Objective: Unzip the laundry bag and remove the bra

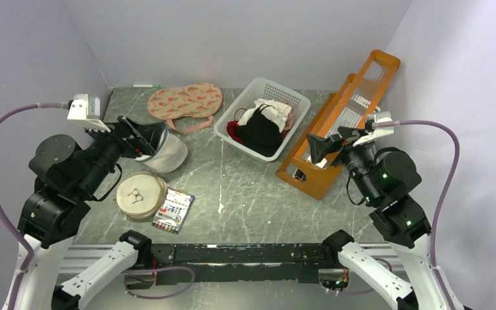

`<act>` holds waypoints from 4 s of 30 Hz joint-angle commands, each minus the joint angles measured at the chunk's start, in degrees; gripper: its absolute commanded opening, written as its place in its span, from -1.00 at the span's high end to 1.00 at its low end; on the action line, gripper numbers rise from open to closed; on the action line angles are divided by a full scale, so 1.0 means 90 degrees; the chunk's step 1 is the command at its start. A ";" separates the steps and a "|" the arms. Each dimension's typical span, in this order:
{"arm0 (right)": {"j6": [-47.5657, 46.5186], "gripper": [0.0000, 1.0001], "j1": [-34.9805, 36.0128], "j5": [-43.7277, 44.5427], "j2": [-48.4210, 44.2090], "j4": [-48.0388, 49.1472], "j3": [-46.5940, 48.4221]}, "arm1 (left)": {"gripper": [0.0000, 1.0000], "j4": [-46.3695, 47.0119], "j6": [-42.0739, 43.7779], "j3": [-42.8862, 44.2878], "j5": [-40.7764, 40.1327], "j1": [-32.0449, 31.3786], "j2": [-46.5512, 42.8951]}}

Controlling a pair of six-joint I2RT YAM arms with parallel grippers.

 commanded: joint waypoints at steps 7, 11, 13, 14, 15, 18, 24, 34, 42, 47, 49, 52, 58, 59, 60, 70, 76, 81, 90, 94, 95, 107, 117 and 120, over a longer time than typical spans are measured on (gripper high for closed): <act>0.0847 -0.99 -0.0143 0.0607 0.0773 0.0272 0.0569 | -0.99 0.0068 0.0286 0.0161 -0.0034 0.0525 0.0460; 0.1130 -0.99 -0.0190 0.0724 0.1085 0.0372 0.0710 | -0.99 -0.0117 0.0445 0.0267 0.0007 0.0698 0.0907; 0.1217 -0.99 -0.0212 0.0713 0.1194 0.0450 0.0724 | -0.99 -0.0213 0.0529 0.0279 0.0052 0.0756 0.1176; 0.1154 -0.99 -0.0221 0.0620 0.1225 0.0518 0.0699 | -0.99 -0.0266 0.0575 0.0271 0.0078 0.0790 0.1325; 0.1075 -0.99 -0.0231 0.0446 0.1260 0.0591 0.0689 | -0.99 -0.0292 0.0609 0.0238 0.0098 0.0814 0.1450; 0.0809 -0.99 -0.0254 -0.0191 0.1260 0.0746 0.0649 | -0.99 -0.0399 0.0704 0.0090 0.0149 0.0878 0.1813; 0.0598 -0.99 -0.0282 -0.1082 0.0842 0.1259 0.0237 | -0.99 -0.0495 0.0827 -0.0237 -0.0134 0.0952 0.2409; 0.0607 -0.99 -0.0309 -0.1462 0.0522 0.1166 0.0169 | -0.98 -0.0487 0.1083 -0.0581 -0.1497 0.1064 0.3657; 0.0742 -1.00 -0.0327 -0.1830 0.0301 0.1119 -0.0049 | -0.94 0.0216 0.0822 -0.1727 -0.1202 0.1546 0.3945; 0.0637 -1.00 -0.0327 -0.1867 0.0184 0.0967 -0.0190 | -0.53 0.0160 0.0938 -0.1943 -0.1491 0.1563 0.4157; 0.0628 -1.00 -0.0329 -0.1878 0.0150 0.0899 -0.0202 | -0.43 0.0238 0.1027 -0.1961 -0.1469 0.1563 0.4193; 0.0622 -1.00 -0.0325 -0.1893 0.0090 0.0867 -0.0223 | -0.37 0.0166 0.1181 -0.1752 -0.1544 0.1563 0.4325; 0.0775 -1.00 -0.0328 -0.1845 -0.0033 0.0957 -0.0404 | 0.12 0.0034 0.1537 -0.1320 -0.1233 0.1563 0.4729; 0.0804 -1.00 -0.0333 -0.1842 -0.0059 0.0981 -0.0455 | 0.22 0.0004 0.1562 -0.1269 -0.1189 0.1563 0.4765; 0.0823 -1.00 -0.0326 -0.1855 -0.0071 0.1003 -0.0508 | 0.29 -0.0027 0.1571 -0.1242 -0.1172 0.1563 0.4766; 0.0744 -1.00 -0.0327 -0.1815 0.0139 0.0900 -0.0436 | 0.86 -0.0415 0.1304 -0.0901 0.0162 0.1417 0.3827; 0.0872 -1.00 -0.0325 -0.1924 0.0226 0.1042 -0.0600 | 0.86 -0.1083 0.1102 -0.0414 0.0146 0.1329 0.3093; 0.0964 -0.99 -0.0332 -0.2036 0.0372 0.1172 -0.0616 | 0.86 -0.1913 0.1108 -0.0011 -0.0527 0.1312 0.2658; 0.1187 -0.99 -0.0333 -0.2263 0.0603 0.1402 -0.0685 | 0.86 -0.2133 0.0249 -0.0481 -0.1063 0.0870 0.2396; 0.1306 -0.99 -0.0325 -0.2344 0.0701 0.1461 -0.0693 | 0.75 -0.0420 -0.0726 -0.1613 0.0788 0.0197 0.2293; 0.1330 -0.99 -0.0325 -0.2361 0.0710 0.1460 -0.0689 | 0.69 0.0146 -0.0906 -0.1830 0.1112 -0.0014 0.2428; 0.1037 -1.00 -0.0326 -0.2123 0.0774 0.0999 -0.0631 | -0.99 0.0744 -0.0514 -0.1346 0.1182 -0.1025 0.3000; 0.0788 -1.00 -0.0316 -0.3480 0.1863 0.0900 -0.0270 | -0.91 -0.0771 -0.0555 -0.1196 -0.1655 -0.1014 0.1933; 0.1000 -1.00 -0.0276 -0.3800 0.2282 0.0835 -0.0058 | -0.93 -0.0367 -0.0434 -0.1419 -0.1875 -0.1011 0.1131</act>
